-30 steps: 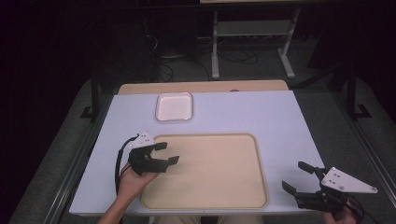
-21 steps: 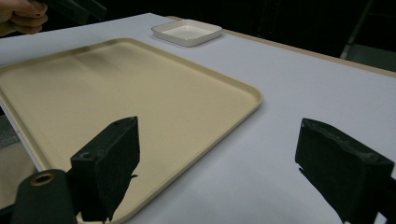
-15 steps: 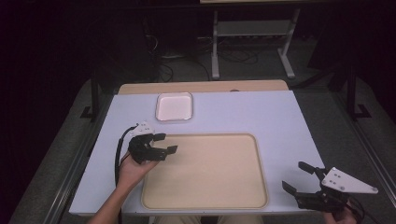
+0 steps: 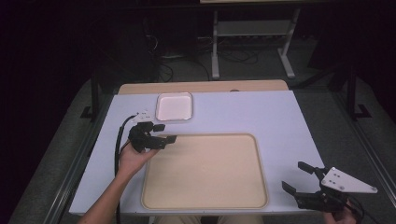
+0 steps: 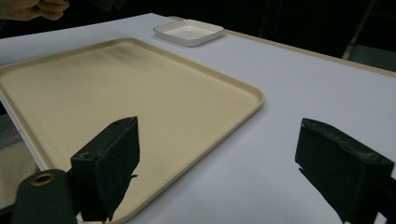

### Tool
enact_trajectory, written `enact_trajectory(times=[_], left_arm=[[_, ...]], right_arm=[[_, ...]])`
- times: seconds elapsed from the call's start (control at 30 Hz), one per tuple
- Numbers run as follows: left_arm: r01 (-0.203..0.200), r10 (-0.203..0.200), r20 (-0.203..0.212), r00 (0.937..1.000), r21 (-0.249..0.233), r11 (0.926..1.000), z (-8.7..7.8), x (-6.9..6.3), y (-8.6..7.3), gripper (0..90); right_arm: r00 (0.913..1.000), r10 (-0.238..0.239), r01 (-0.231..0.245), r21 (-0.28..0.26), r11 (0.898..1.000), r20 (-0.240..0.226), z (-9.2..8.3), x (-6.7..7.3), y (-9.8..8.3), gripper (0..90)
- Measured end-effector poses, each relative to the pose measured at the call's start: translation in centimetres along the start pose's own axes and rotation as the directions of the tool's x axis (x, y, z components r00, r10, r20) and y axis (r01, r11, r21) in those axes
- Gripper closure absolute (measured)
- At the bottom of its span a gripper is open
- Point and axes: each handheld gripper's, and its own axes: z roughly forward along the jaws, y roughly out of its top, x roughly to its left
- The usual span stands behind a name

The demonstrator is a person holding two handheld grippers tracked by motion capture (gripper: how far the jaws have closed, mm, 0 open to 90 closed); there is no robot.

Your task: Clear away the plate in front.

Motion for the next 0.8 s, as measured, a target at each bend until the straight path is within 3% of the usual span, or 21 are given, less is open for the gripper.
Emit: enact_trajectory(times=[0.23,0.47,0.8], left_arm=[[0.004,-0.003,-0.033,0.9995,0.010,0.9999,0.2,1.4,1.5,26.8],[0.038,-0.037,-0.065,0.9972,0.007,0.9993,0.3,3.2,2.0,26.8],[0.091,-0.089,-0.124,0.9883,0.009,0.9958,0.9,6.2,3.0,28.7]], right_arm=[[1.0000,0.001,-0.001,-0.002,1.000,-0.001,-0.1,0.0,0.0,12.9],[1.0000,0.003,-0.003,-0.002,1.000,-0.004,-0.1,0.0,0.0,12.9],[1.0000,0.006,-0.006,0.000,1.000,-0.004,0.0,-0.1,-0.1,12.9]])
